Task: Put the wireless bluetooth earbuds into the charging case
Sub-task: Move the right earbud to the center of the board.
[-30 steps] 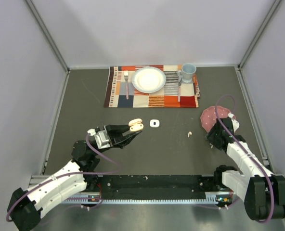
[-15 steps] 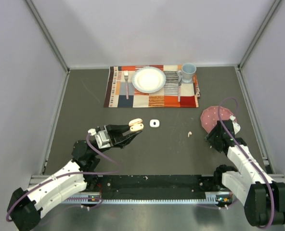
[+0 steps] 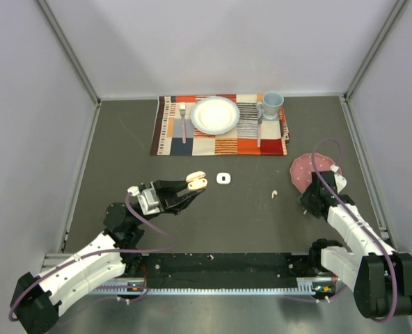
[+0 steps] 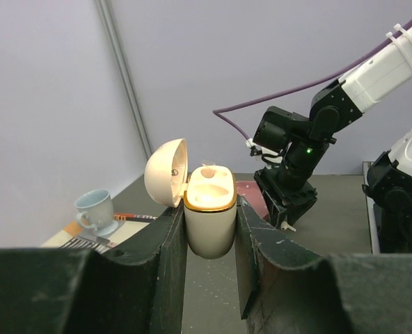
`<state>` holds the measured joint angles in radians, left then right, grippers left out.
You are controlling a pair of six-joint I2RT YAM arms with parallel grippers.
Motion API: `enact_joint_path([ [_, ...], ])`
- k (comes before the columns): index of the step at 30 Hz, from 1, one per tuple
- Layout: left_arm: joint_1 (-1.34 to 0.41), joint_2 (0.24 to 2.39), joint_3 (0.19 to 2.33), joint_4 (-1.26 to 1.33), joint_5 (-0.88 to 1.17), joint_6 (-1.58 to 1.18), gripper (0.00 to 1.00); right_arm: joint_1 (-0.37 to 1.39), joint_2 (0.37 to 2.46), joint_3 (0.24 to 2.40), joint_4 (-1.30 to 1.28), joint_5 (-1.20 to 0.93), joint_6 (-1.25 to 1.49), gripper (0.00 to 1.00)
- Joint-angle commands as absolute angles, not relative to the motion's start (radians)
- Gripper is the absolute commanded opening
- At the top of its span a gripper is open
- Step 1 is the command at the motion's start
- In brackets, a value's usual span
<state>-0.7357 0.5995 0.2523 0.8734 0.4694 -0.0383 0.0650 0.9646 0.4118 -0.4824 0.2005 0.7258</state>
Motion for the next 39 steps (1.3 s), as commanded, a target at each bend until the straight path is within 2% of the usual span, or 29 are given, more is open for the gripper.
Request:
enact_joint_path([
  [1, -0.738, 0.589, 0.245, 0.899, 0.451, -0.026, 0.00, 0.074, 0.985, 0.431, -0.499, 0.252, 0.713, 0.43],
  [14, -0.738, 0.574, 0.241, 0.884, 0.442, -0.018, 0.00, 0.077, 0.991, 0.433, -0.500, 0.244, 0.713, 0.35],
  [16, -0.738, 0.577, 0.242, 0.884, 0.440, -0.018, 0.00, 0.078, 0.989, 0.433, -0.499, 0.242, 0.712, 0.30],
  [26, -0.738, 0.587, 0.242, 0.890, 0.440, -0.017, 0.00, 0.089, 0.969, 0.422, -0.497, 0.222, 0.719, 0.29],
  [27, -0.738, 0.589, 0.242, 0.891, 0.439, -0.018, 0.00, 0.090, 0.966, 0.420, -0.497, 0.222, 0.719, 0.27],
  [28, -0.738, 0.591, 0.244, 0.891, 0.439, -0.018, 0.00, 0.092, 0.965, 0.420, -0.497, 0.222, 0.718, 0.20],
  [39, -0.738, 0.597, 0.244, 0.896, 0.439, -0.023, 0.00, 0.127, 0.922, 0.384, -0.482, 0.179, 0.817, 0.21],
])
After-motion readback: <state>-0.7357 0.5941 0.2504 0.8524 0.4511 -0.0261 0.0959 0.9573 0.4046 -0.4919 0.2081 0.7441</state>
